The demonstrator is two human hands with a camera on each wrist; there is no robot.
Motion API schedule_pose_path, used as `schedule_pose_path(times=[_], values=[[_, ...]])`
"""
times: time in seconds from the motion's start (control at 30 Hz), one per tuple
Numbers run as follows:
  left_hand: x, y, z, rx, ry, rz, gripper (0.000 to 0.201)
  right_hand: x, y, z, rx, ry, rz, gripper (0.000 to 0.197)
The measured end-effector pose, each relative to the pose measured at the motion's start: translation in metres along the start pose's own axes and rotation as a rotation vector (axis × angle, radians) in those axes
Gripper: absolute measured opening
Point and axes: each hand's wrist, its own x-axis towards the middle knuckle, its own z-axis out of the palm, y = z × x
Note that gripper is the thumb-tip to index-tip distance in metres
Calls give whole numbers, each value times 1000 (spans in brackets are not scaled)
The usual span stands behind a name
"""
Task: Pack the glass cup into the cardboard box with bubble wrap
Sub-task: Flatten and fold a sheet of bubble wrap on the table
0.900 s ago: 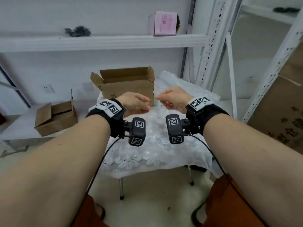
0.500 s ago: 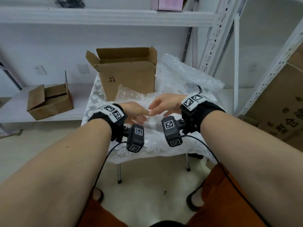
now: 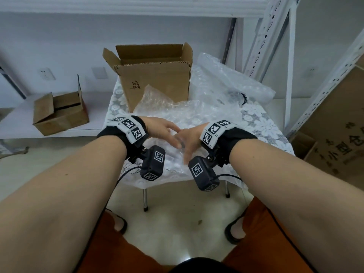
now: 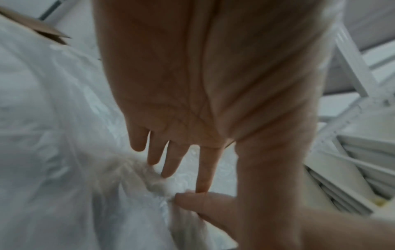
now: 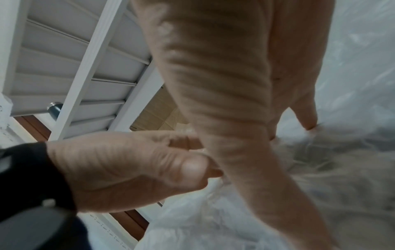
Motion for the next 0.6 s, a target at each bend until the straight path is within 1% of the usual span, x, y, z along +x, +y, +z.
schedule_pose_path(times=[0.07,0.1,0.13,0.17,0.27,0.3,0.33,0.4,0.47,0.53,0.6], values=[[-3,6,0,141,-39,-36,95,2,4,-2,-28,0,10,51],[-4,8,2,208,-52,-52,103,5,7,-3,-54,17,26,43],[-4,9,5,268,-58,-65,110,6,10,-3,-61,27,43,42],[-4,10,9,322,-58,-76,116,11,14,-2,-48,39,51,45],[-5,9,22,519,-32,-97,124,13,24,1,10,99,73,71],[-5,8,26,597,-12,-106,124,8,25,1,28,108,84,75],[-5,7,29,656,8,-111,124,2,24,1,44,106,96,73],[-4,4,37,693,56,-105,120,-10,23,0,71,111,99,66],[-4,3,42,672,116,-84,110,-16,24,-2,80,129,112,64],[-5,5,42,622,148,-65,96,-22,23,-4,82,132,118,64],[-7,8,38,542,145,-55,82,-30,21,-9,117,108,107,72]])
